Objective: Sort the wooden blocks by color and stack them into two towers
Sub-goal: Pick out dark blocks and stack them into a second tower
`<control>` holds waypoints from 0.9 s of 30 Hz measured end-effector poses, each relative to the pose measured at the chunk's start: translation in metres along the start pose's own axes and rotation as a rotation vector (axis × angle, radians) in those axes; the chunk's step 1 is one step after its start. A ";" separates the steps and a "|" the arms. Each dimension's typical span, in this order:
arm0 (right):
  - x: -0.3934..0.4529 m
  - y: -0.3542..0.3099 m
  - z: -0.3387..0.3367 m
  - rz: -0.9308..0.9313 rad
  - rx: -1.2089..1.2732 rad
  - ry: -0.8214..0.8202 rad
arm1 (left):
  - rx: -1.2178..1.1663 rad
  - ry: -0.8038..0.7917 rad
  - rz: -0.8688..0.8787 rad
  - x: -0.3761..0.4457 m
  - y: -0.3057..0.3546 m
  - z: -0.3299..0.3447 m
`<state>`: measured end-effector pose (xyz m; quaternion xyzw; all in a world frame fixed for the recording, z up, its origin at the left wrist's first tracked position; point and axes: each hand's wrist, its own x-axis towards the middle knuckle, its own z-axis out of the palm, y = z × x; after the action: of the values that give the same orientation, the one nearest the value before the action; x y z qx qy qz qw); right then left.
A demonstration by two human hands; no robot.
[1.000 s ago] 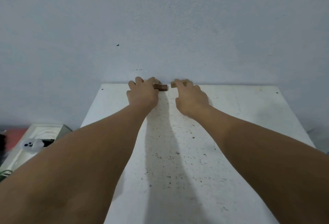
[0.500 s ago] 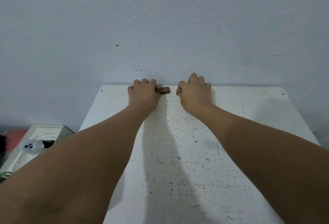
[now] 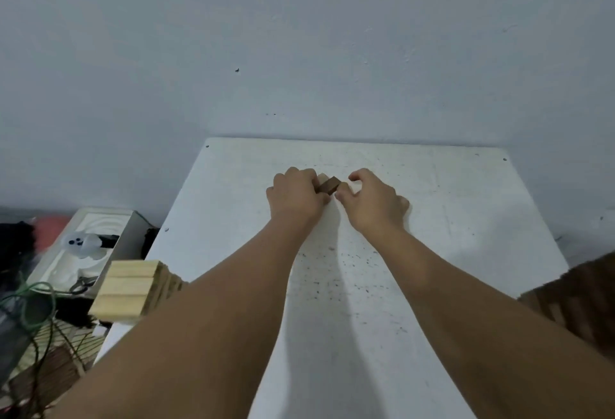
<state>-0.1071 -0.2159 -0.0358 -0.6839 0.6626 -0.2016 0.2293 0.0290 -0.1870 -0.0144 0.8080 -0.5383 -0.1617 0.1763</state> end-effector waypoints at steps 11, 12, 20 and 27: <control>-0.102 0.041 -0.028 0.019 -0.022 0.030 | 0.068 -0.026 0.040 -0.121 0.000 0.007; -0.114 0.043 -0.031 0.019 -0.034 0.017 | 0.072 -0.031 0.046 -0.134 -0.001 0.007; -0.194 0.066 -0.052 0.071 -0.016 -0.093 | 0.109 -0.074 0.135 -0.224 -0.004 0.011; -0.227 0.090 -0.067 -0.025 0.115 -0.172 | -0.173 -0.178 0.153 -0.253 -0.019 0.018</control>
<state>-0.2284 0.0060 -0.0277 -0.6928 0.6191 -0.1825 0.3217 -0.0567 0.0523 -0.0212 0.7290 -0.5958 -0.2645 0.2087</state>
